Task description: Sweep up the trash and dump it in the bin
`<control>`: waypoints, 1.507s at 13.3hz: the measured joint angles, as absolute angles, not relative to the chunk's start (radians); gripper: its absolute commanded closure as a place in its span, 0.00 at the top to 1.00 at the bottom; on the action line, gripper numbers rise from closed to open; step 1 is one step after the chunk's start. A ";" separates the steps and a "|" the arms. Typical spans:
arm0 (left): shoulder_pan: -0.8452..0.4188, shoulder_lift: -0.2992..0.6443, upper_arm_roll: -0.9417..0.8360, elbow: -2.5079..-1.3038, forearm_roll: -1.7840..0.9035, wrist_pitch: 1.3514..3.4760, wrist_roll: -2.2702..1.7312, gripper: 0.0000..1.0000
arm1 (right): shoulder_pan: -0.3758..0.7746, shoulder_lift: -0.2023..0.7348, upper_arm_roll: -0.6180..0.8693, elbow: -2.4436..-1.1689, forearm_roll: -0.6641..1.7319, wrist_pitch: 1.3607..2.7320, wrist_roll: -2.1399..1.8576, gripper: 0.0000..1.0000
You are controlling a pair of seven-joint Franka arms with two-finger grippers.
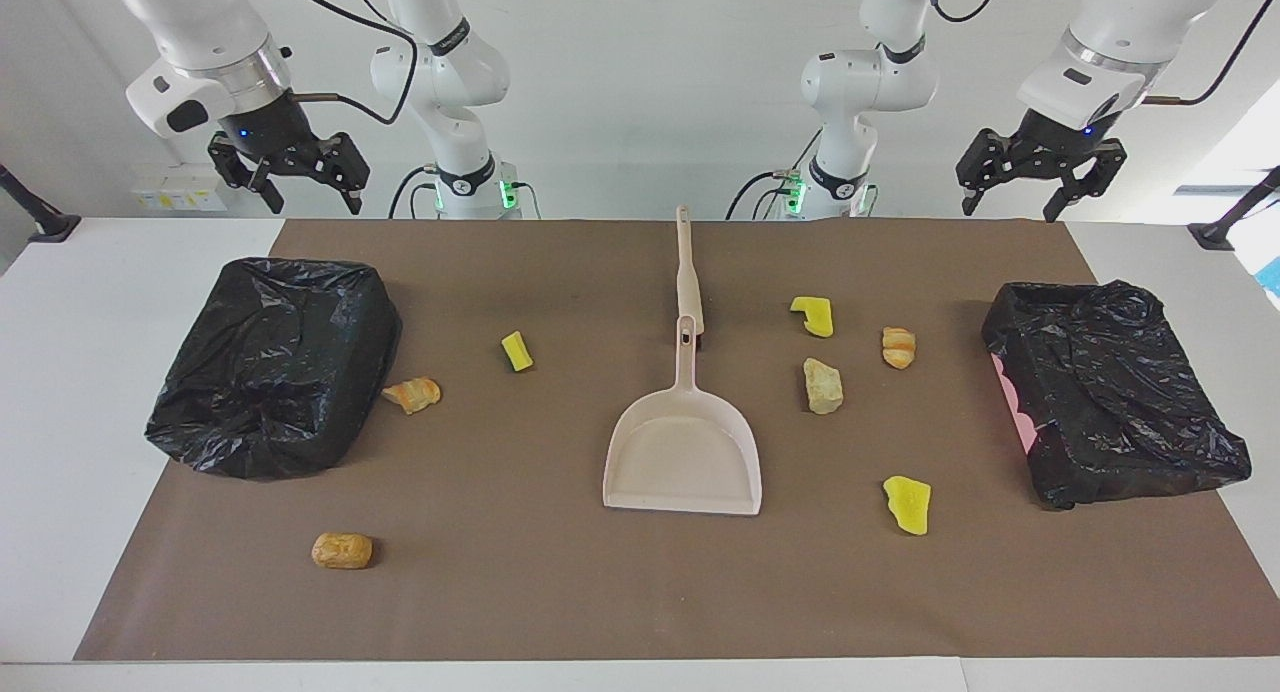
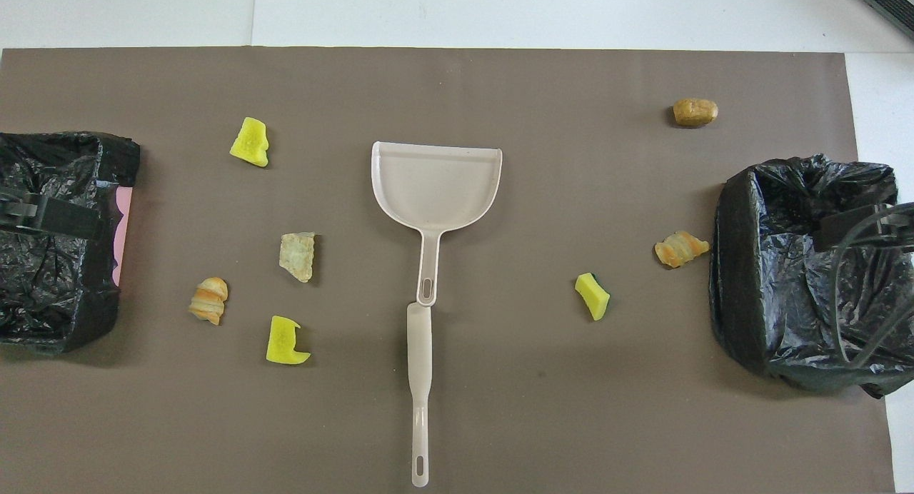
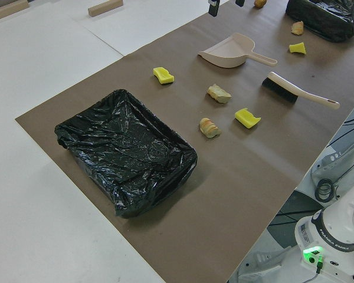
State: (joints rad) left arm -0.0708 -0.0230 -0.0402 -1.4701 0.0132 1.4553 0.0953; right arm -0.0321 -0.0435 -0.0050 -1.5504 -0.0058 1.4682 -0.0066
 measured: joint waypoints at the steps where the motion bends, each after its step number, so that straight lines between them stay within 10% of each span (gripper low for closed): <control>1: -0.071 -0.023 -0.040 -1.470 0.013 1.455 0.095 1.00 | -0.032 -0.044 -0.005 -1.556 -0.006 1.481 -0.006 1.00; 20: -0.137 -0.106 -0.063 -1.597 0.006 1.460 0.095 1.00 | 0.008 -0.056 -0.007 -1.569 -0.005 1.496 -0.004 1.00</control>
State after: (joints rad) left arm -0.1375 -0.1058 -0.0634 -1.5965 0.0055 1.4603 0.0951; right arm 0.0081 -0.0556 -0.0070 -1.5690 -0.0046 1.4964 -0.0039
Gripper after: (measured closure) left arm 0.000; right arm 0.000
